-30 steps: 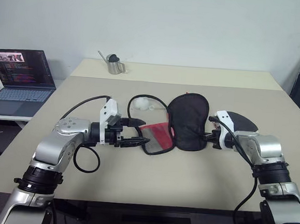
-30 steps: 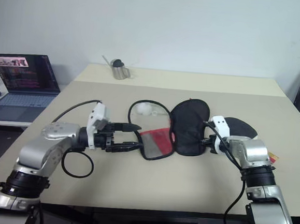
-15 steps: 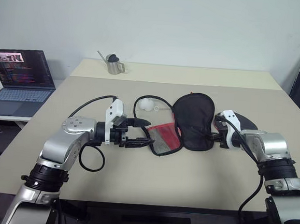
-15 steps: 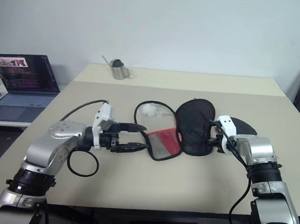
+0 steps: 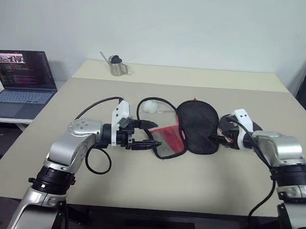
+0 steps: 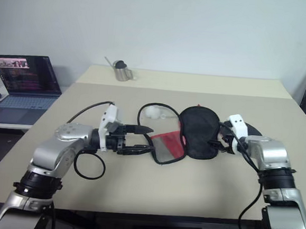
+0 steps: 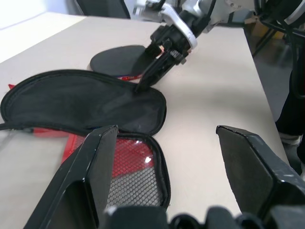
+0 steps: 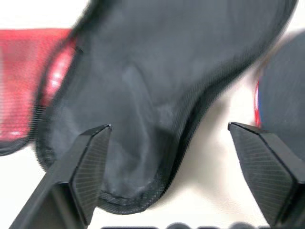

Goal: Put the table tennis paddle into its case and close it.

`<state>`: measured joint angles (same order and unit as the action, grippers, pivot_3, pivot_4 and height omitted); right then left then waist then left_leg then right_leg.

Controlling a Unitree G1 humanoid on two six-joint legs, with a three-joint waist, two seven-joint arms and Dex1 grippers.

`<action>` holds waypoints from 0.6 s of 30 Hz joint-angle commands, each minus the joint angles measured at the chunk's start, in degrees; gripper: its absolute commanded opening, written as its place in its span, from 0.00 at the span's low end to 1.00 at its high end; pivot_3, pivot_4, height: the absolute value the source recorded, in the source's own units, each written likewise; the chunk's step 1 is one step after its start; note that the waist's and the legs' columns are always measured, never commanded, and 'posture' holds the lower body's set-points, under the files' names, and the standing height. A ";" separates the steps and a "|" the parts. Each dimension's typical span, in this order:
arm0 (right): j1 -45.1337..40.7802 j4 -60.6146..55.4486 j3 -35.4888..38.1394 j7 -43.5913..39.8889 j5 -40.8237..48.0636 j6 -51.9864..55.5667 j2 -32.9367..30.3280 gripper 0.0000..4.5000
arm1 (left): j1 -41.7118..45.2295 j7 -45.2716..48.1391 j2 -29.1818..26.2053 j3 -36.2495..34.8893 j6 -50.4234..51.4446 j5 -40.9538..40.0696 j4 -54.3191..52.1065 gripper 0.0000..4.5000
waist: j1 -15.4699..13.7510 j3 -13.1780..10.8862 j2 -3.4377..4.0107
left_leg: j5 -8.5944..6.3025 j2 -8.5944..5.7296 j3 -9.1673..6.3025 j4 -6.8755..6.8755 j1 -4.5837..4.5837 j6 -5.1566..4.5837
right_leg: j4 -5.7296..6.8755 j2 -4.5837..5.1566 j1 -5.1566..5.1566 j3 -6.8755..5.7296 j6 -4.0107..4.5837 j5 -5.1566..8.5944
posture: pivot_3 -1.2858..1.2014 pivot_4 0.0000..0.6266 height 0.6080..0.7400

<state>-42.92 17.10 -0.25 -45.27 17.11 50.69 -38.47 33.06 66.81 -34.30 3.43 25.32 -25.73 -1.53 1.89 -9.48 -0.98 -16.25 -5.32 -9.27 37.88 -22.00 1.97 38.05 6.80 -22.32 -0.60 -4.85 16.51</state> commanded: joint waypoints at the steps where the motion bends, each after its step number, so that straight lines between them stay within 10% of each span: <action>1: 1.34 -0.45 3.98 -5.63 0.88 -7.99 -4.86 0.91 | 0.62 -0.73 0.75 -0.40 0.00 -1.04 -2.47 0.80 | -0.06 0.00 0.00 | 0.00 -0.01 0.01 0.00 0.00 0.00 | 0.00 0.01 0.02 0.00 0.00 0.00 | 0.52 0.24 1.00; 18: -8.69 38.10 -2.27 -10.75 -14.70 -30.57 -11.90 0.91 | 3.95 -0.47 4.21 2.42 0.92 -1.79 -3.93 0.80 | 0.47 0.00 0.01 | 0.00 0.02 0.16 0.03 0.06 0.00 | 0.02 0.00 0.04 0.08 -0.01 0.00 | 0.52 0.24 1.00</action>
<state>-49.53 53.07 -2.58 -55.86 3.63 22.08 -48.94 35.37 65.90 -30.05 6.24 26.93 -26.92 -4.15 2.36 -9.48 -0.98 -16.24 -5.31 -9.12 37.90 -21.94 1.97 38.06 6.80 -22.28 -0.53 -4.86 16.51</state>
